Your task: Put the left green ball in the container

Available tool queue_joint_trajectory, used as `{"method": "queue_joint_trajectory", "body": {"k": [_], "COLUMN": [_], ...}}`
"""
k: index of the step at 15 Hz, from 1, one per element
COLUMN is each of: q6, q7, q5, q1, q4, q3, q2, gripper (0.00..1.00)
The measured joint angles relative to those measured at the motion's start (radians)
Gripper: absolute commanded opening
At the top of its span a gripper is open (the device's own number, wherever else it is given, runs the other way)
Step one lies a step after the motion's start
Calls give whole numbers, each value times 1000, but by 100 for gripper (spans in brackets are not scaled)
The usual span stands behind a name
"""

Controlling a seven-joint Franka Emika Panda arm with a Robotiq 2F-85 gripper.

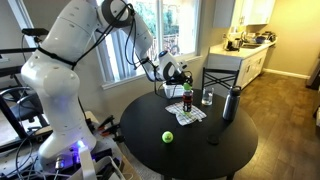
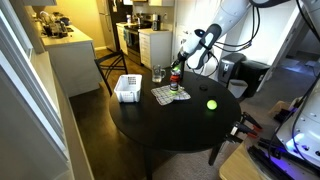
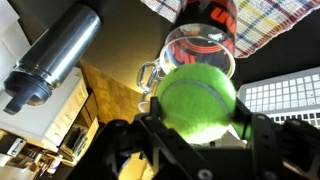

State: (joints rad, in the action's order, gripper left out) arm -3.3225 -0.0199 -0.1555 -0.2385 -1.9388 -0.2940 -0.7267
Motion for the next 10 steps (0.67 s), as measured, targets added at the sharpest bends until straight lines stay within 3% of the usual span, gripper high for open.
{"method": "queue_joint_trajectory", "body": {"k": [1, 4, 10], "q6": [0, 0, 0], "q7": [0, 0, 0], "q5": [2, 10, 14], "q1": [-4, -16, -32], "q4": [0, 0, 0], "q3": [-6, -16, -21], "q2": [0, -1, -3], "gripper": [92, 99, 100]}}
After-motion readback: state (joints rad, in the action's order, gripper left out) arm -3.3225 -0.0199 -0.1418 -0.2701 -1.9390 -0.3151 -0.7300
